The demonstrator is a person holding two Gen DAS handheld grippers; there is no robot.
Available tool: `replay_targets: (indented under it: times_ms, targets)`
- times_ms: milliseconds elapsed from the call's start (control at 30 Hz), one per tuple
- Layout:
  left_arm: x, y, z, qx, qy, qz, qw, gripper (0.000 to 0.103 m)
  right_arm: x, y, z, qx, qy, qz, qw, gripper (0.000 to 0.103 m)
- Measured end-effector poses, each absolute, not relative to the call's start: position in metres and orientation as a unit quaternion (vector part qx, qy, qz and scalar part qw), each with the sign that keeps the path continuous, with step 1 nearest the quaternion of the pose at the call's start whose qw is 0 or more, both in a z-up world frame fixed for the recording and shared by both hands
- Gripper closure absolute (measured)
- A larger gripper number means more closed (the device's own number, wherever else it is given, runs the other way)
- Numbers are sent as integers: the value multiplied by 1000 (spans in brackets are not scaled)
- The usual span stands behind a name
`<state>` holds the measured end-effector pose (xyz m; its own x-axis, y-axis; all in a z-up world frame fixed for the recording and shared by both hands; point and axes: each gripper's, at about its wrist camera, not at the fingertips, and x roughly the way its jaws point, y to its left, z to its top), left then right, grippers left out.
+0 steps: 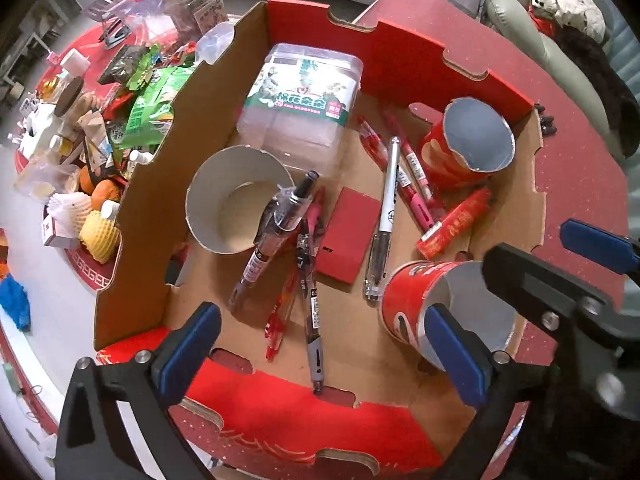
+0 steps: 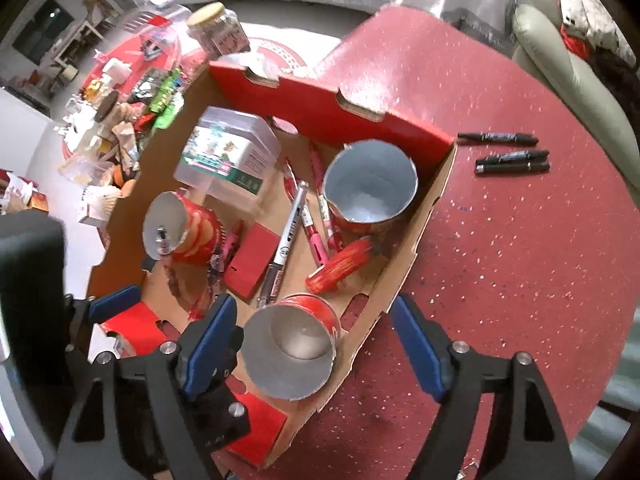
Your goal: Organize rigid objects
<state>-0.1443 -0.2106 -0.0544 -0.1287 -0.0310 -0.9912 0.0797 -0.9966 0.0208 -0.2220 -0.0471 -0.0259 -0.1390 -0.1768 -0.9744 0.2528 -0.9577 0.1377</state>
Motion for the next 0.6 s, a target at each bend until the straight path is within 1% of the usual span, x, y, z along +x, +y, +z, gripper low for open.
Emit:
replay_targets:
  times_ms: [133, 267, 400, 533, 600]
  targets:
    - [-136, -208, -45, 648, 18, -760, 43, 1, -212, -40, -5, 621, 22, -770, 145, 16]
    - [-130, -209, -30, 620, 8, -783, 48, 1, -199, -29, 13, 609, 9, -780, 143, 15]
    - [-127, -215, -15, 608, 14, -792, 53, 1, -182, -21, 29, 595, 5, -792, 138, 14]
    - [-124, -216, -6, 611, -16, -787, 87, 1, -165, -14, 39, 590, -10, -796, 132, 4]
    - [-119, -221, -1, 609, -1, -789, 79, 1, -157, -13, 43, 588, -11, -798, 132, 4]
